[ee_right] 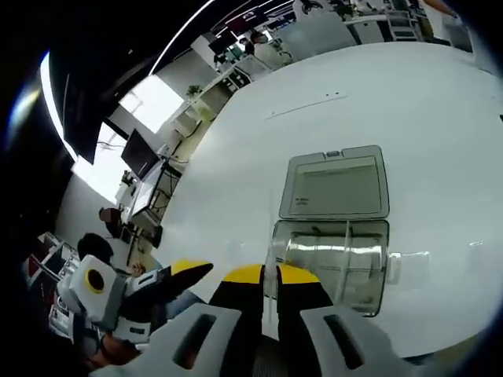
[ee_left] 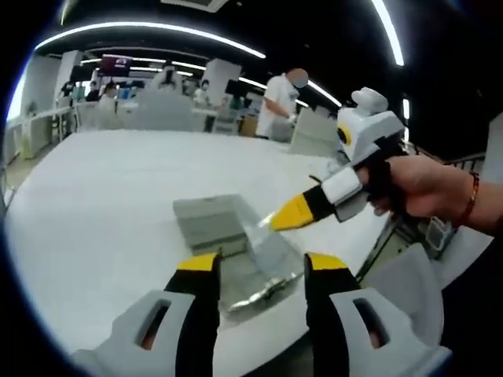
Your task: Insert the divider into the dual guide fixture by aligning both edges with the guide slots and pushing it downward to the bottom, including one-sided entry, uneven engagement, binding, and posture correction.
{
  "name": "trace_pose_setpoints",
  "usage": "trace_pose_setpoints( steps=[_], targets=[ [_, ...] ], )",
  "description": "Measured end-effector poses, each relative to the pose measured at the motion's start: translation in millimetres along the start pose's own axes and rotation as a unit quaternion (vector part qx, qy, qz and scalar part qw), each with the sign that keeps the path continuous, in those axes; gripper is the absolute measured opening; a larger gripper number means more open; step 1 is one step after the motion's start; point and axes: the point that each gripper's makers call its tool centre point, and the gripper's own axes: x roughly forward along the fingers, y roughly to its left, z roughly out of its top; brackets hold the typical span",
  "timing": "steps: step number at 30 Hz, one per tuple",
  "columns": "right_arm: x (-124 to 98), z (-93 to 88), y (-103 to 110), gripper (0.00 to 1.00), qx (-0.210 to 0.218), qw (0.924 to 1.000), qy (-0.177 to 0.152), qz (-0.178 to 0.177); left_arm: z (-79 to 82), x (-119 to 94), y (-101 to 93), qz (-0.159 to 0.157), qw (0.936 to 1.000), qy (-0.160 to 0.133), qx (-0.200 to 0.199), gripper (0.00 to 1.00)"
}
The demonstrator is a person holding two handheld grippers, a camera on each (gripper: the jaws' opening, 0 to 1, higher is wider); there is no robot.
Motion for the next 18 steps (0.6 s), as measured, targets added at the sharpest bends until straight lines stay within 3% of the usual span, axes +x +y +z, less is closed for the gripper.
trace_pose_setpoints(
  steps=[18],
  targets=[
    [14,-6.3,-11,0.0,-0.018,0.9985,0.042,-0.031,-9.3,-3,1.6,-0.027,0.9989,0.015,0.034,0.53]
  ],
)
